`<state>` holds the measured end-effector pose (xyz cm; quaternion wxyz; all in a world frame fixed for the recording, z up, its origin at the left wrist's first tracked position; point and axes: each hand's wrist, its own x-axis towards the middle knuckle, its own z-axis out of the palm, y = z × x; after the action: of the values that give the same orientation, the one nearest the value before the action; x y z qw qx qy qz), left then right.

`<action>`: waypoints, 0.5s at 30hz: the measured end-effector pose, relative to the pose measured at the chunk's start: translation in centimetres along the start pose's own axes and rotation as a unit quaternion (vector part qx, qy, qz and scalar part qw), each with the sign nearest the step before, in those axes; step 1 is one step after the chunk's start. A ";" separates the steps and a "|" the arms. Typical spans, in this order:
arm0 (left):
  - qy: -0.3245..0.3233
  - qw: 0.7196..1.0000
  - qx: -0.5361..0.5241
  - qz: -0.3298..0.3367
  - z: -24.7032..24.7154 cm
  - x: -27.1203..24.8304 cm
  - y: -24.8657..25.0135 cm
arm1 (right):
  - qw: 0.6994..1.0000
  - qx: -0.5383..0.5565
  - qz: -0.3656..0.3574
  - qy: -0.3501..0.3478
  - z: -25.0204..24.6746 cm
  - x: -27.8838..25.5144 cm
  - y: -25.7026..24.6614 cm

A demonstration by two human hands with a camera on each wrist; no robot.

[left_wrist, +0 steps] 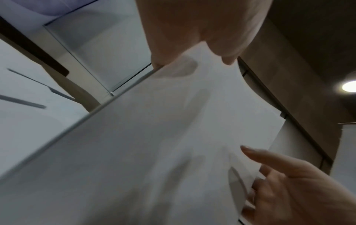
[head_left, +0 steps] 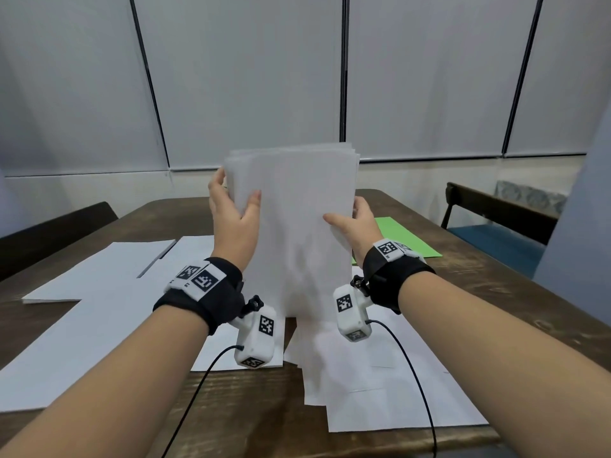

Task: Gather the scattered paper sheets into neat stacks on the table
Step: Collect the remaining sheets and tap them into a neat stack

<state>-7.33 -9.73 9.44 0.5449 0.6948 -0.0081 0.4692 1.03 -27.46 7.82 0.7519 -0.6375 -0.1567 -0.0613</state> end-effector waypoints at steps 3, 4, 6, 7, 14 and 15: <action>-0.017 0.998 -0.021 -0.058 -0.5 -0.3 -1.8 | 0.997 -0.046 0.058 -0.023 -0.3 -0.3 1.0; -0.026 0.996 -0.022 -0.082 -0.7 -0.8 -2.4 | 0.994 -0.063 0.081 -0.041 -0.3 -0.7 1.3; -0.036 0.991 -0.020 -0.126 -0.8 -1.7 -3.1 | 0.991 -0.076 0.087 -0.063 -0.4 -1.0 2.3; -0.033 0.991 -0.013 -0.130 -0.8 -2.0 -3.2 | 0.992 -0.077 0.075 -0.060 -0.3 -0.9 2.7; 0.020 0.997 -0.004 -0.070 -0.5 -0.6 -1.5 | 0.999 -0.050 -0.009 -0.008 0.1 -0.3 1.1; 0.020 0.997 -0.008 -0.080 -0.6 -0.7 -1.7 | 0.999 -0.051 -0.004 -0.008 0.1 -0.3 1.4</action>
<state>-7.23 -8.92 7.63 0.5865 0.6793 0.0543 0.4378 1.18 -27.13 6.40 0.7171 -0.6747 -0.1616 -0.0672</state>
